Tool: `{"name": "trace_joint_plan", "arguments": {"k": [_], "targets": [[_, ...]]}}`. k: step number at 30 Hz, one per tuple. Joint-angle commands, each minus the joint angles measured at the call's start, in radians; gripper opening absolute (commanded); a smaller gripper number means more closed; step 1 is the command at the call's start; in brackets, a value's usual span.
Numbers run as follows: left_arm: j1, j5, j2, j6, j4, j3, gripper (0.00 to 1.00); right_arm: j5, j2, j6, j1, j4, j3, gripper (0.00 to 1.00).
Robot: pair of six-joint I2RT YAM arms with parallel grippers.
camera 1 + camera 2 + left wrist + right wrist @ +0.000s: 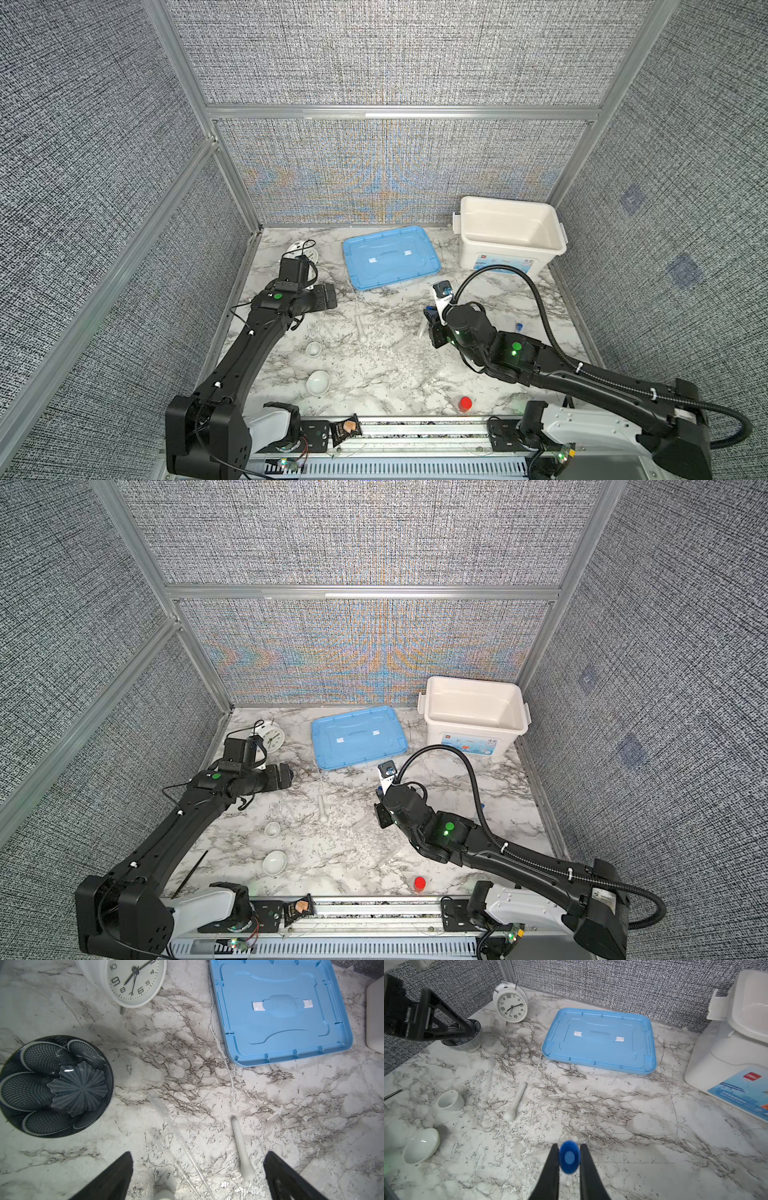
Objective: Organize the chemistry lab equipment
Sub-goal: 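Lower the tube into a rack hole and open the right gripper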
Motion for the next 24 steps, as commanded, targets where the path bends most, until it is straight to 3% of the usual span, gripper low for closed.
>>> {"name": "trace_joint_plan", "arguments": {"k": [1, 24], "targets": [[0.0, 0.004, 0.003, 0.005, 0.01, 0.005, 0.99, 0.006, -0.013, 0.036, 0.014, 0.069, -0.027, 0.13], [0.0, 0.022, 0.015, -0.035, 0.042, -0.003, 0.99, 0.013, 0.115, -0.026, 0.159, 0.236, -0.065, 0.13]]}}
